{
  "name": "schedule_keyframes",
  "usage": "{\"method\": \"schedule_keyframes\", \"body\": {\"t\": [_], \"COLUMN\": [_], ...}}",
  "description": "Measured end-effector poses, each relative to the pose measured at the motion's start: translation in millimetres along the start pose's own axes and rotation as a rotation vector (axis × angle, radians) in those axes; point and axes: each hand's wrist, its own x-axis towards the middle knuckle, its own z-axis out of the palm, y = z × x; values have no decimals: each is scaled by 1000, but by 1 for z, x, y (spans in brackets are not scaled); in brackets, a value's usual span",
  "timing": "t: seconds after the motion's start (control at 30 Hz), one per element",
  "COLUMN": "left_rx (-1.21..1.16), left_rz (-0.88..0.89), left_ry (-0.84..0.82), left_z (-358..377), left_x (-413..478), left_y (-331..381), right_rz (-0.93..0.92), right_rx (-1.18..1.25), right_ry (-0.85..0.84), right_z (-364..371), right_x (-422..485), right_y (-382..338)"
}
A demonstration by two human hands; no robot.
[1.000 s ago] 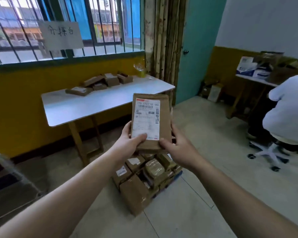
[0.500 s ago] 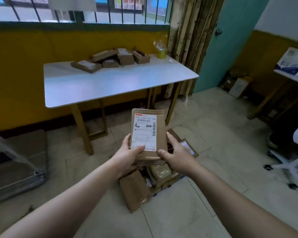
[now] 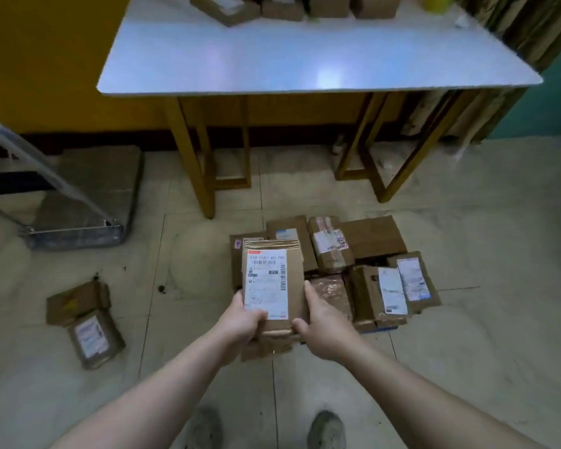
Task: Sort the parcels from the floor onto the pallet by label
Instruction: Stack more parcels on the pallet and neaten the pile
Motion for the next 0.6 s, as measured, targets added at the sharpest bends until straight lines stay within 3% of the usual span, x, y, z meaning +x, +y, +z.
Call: {"method": "schedule_keyframes", "body": {"t": [0.27,0.6], "left_rx": [23,5], "left_rz": [-63,-94], "left_ry": [131,84], "left_z": [58,87], "left_x": [125,203], "left_y": [-89,-148], "right_rz": [-76,-35], "right_rx": [-317,-358], "right_ry": [-51,-81], "right_z": [70,125], "right_x": [119,177], "right_y": [108,168]}}
